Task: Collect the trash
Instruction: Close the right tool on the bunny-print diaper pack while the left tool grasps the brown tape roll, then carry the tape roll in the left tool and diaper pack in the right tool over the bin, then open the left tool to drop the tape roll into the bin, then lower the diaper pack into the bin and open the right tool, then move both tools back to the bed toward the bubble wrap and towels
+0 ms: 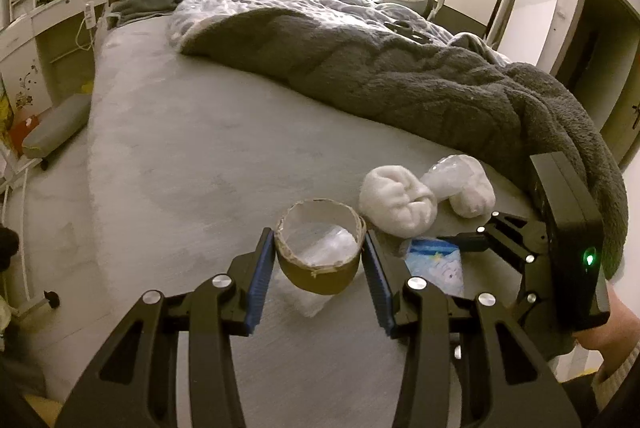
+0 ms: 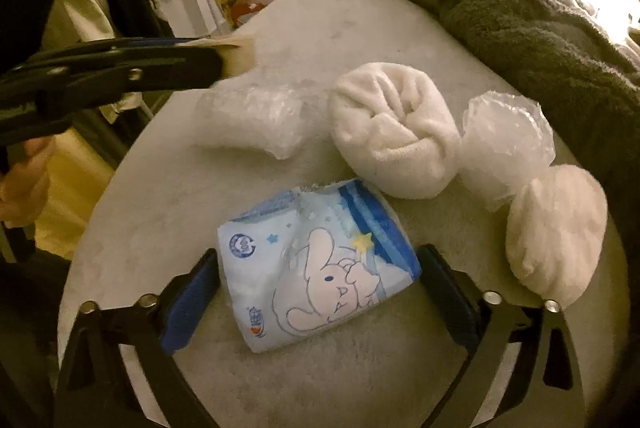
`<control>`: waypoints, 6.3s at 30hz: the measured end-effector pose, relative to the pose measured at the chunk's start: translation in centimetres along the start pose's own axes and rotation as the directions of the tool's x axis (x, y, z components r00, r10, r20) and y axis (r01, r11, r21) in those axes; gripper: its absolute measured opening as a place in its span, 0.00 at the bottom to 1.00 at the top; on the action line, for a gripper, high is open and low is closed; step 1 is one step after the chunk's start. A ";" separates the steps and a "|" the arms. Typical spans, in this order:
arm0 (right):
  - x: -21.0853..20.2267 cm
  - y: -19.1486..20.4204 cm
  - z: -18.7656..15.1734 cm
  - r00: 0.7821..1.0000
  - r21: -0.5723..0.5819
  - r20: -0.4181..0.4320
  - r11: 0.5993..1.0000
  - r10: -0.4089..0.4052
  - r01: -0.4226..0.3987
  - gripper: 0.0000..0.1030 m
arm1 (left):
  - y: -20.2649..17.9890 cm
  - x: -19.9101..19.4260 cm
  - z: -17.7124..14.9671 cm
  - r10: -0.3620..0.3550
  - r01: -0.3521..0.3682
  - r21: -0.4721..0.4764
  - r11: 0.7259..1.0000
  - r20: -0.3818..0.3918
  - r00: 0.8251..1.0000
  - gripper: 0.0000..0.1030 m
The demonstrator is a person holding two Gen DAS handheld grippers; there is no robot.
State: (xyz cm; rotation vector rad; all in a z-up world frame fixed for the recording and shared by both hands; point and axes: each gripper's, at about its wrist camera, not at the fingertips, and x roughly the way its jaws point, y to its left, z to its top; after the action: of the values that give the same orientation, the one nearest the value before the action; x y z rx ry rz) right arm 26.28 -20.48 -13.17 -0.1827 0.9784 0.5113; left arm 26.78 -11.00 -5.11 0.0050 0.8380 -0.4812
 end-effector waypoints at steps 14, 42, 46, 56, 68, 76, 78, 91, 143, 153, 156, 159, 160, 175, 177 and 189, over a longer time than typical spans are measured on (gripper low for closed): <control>-2.0 1.7 2.5 0.999 0.076 0.007 0.997 0.033 -0.033 0.68 | 4.6 -3.4 -1.8 0.069 -0.068 -0.043 0.997 0.016 0.998 0.45; -1.5 8.1 9.3 0.973 0.117 0.229 0.992 0.018 -0.046 0.68 | 14.3 -7.9 -7.4 0.196 -0.198 -0.235 0.952 -0.030 0.980 0.45; -0.6 10.4 10.5 0.971 0.095 0.235 0.993 0.047 -0.071 0.68 | 15.8 -8.3 -8.5 0.210 -0.217 -0.261 0.941 -0.055 0.976 0.45; 2.2 16.3 12.4 0.970 0.035 0.201 0.989 0.134 -0.144 0.68 | 18.4 -8.1 -12.4 0.251 -0.284 -0.242 0.928 -0.156 0.955 0.45; 6.4 21.9 13.1 0.977 -0.012 0.114 0.984 0.180 -0.180 0.68 | 21.6 -6.8 -18.0 0.203 -0.292 -0.290 0.911 -0.302 0.932 0.45; 8.8 24.7 13.2 0.980 -0.037 0.050 0.981 0.194 -0.193 0.68 | 23.0 -6.2 -21.1 0.163 -0.288 -0.321 0.902 -0.363 0.918 0.45; 9.3 25.4 13.2 0.980 -0.041 0.039 0.980 0.198 -0.196 0.68 | 23.3 -6.0 -21.9 0.149 -0.284 -0.326 0.902 -0.383 0.912 0.45; 12.5 28.7 13.0 0.974 -0.060 -0.042 0.972 0.224 -0.227 0.68 | 23.4 -4.7 -26.9 0.072 -0.259 -0.309 0.915 -0.507 0.859 0.57; 27.3 33.6 1.3 0.855 -0.233 -0.517 0.967 -0.034 -0.102 0.78 | 27.0 -21.4 -17.2 0.289 -0.272 -0.317 0.909 0.006 0.957 0.45; 25.2 33.7 1.7 0.860 -0.249 -0.508 0.964 -0.045 -0.097 0.88 | 25.2 -22.2 -14.2 0.281 -0.250 -0.313 0.916 0.055 0.958 0.45; 23.5 33.6 2.5 0.879 -0.245 -0.477 0.964 -0.024 -0.106 0.88 | 24.7 -22.1 -13.4 0.287 -0.253 -0.314 0.915 0.065 0.956 0.45; 21.9 33.3 3.3 0.896 -0.235 -0.444 0.965 0.000 -0.117 0.88 | 24.0 -22.2 -12.4 0.294 -0.257 -0.310 0.915 0.080 0.952 0.45; 21.3 33.1 3.6 0.901 -0.231 -0.433 0.965 0.009 -0.121 0.88 | 23.8 -22.3 -12.1 0.304 -0.265 -0.307 0.914 0.085 0.949 0.46; 12.8 30.3 7.4 0.975 -0.203 -0.195 0.968 0.109 -0.149 0.88 | 20.7 -21.2 -8.8 0.316 -0.274 -0.272 0.922 0.124 0.940 0.59; 11.8 29.8 7.7 0.978 -0.193 -0.172 0.969 0.119 -0.152 0.88 | 20.2 -21.1 -8.4 0.318 -0.276 -0.265 0.924 0.134 0.938 0.63; 6.4 25.3 8.6 0.993 -0.184 0.019 0.977 0.116 -0.110 0.88 | 16.9 -20.3 -5.5 0.289 -0.237 -0.251 0.938 0.193 0.938 0.72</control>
State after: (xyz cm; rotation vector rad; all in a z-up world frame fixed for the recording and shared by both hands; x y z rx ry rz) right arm 23.15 6.78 -11.68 -0.2838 0.9159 0.7073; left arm 18.25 13.48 2.60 -0.1416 0.6499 -0.1265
